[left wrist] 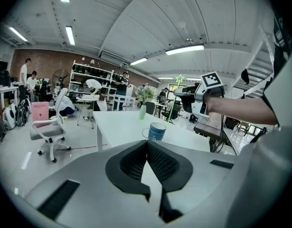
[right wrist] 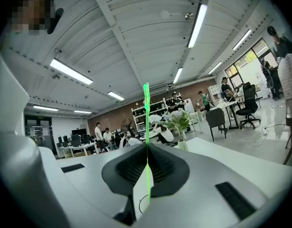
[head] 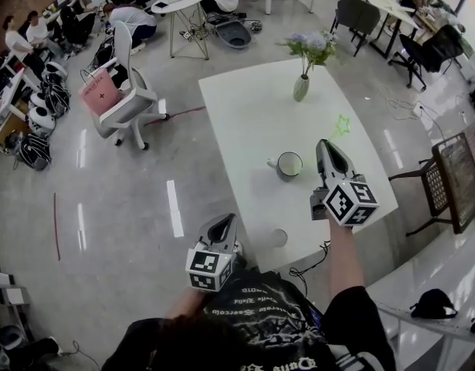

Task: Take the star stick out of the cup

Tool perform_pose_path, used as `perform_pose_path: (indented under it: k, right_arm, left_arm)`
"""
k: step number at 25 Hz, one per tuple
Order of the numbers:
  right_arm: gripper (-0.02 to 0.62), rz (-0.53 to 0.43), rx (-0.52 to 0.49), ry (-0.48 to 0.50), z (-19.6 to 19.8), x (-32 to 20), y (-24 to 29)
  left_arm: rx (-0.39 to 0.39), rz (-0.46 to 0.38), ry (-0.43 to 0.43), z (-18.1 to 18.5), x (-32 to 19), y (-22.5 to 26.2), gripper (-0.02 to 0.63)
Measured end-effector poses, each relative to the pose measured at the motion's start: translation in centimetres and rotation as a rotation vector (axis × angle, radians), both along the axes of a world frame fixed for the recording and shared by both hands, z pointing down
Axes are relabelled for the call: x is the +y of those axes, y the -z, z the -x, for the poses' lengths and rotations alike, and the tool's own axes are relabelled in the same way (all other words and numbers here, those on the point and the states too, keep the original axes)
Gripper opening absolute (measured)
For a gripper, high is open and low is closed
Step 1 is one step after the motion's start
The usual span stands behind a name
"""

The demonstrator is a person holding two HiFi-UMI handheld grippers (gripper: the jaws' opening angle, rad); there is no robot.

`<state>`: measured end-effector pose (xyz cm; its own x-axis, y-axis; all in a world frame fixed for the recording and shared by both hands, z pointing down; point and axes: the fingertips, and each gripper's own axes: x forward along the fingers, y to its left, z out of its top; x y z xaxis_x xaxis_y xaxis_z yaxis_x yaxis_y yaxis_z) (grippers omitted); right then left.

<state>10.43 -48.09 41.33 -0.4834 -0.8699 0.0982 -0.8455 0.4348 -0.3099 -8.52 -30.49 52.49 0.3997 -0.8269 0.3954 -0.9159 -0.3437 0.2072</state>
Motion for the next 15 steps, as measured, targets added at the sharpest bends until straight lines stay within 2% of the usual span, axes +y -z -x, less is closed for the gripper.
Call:
perform_pose_path:
  k: [10, 15]
  right_arm:
    - [0.012, -0.050, 0.011, -0.002, -2.5, 6.6, 2.3]
    - [0.012, -0.040, 0.052, -0.004, -3.7, 10.7, 1.1]
  left_arm:
    - [0.018, -0.046, -0.023, -2.6, 2.8, 1.8, 0.020]
    - [0.032, -0.069, -0.037, -4.1, 4.0, 2.5, 0.020]
